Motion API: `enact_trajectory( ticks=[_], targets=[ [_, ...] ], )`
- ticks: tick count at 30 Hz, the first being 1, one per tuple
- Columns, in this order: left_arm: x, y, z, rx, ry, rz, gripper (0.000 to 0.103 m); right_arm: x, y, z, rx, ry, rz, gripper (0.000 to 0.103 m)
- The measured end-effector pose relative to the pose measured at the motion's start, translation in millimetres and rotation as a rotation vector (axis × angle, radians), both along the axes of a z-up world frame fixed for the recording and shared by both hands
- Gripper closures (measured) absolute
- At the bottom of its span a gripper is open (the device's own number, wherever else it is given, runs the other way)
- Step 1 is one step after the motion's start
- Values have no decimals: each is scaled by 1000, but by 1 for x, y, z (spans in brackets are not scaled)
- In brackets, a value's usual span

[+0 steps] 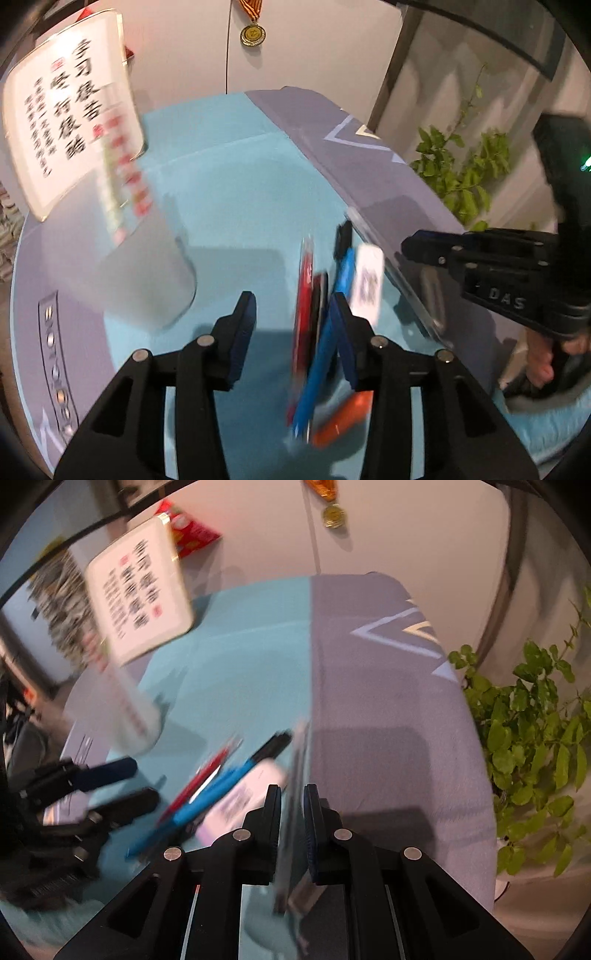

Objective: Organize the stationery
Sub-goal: 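Grasp the blue pen with left tool while right tool grasps the clear gel pen, then lift the held pens with left tool while right tool lifts the gel pen toward the cup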

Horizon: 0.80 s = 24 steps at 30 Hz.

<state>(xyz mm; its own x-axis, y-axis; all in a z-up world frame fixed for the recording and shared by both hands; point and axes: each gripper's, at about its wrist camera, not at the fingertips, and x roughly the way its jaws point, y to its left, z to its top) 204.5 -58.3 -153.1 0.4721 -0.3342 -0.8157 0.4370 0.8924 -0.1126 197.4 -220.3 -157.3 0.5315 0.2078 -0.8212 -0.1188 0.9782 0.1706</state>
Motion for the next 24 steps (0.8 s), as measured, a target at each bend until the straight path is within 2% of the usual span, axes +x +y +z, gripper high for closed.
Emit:
enact_trajectory(
  ticks=[1,3,5,9,16,19,22,24],
  targets=[
    [6,-7,-5,26,2,0,66,6,-2,0,3,2,-16,92],
    [15,-13,-15,60,27,1,80,16,-2,-3,10,13,-22,92],
    [20,-14,-19,49,33,-3,80,24,0,-6,16,27,-13,92],
    [23,-17,-19,86,23,-1,82,35,7,-11,24,42,10,92],
    [39,-25,-23,96,40,12,80,55,17,-25,-68,85,6,92],
    [44,-33,-24,114,10,-1,80,58,22,-26,-92,69,17,92],
    [46,-36,-25,113,2,-12,90,60,23,-27,-90,58,28,92],
    [48,-33,-24,85,20,-16,91,58,20,-26,-51,54,31,92]
  ],
)
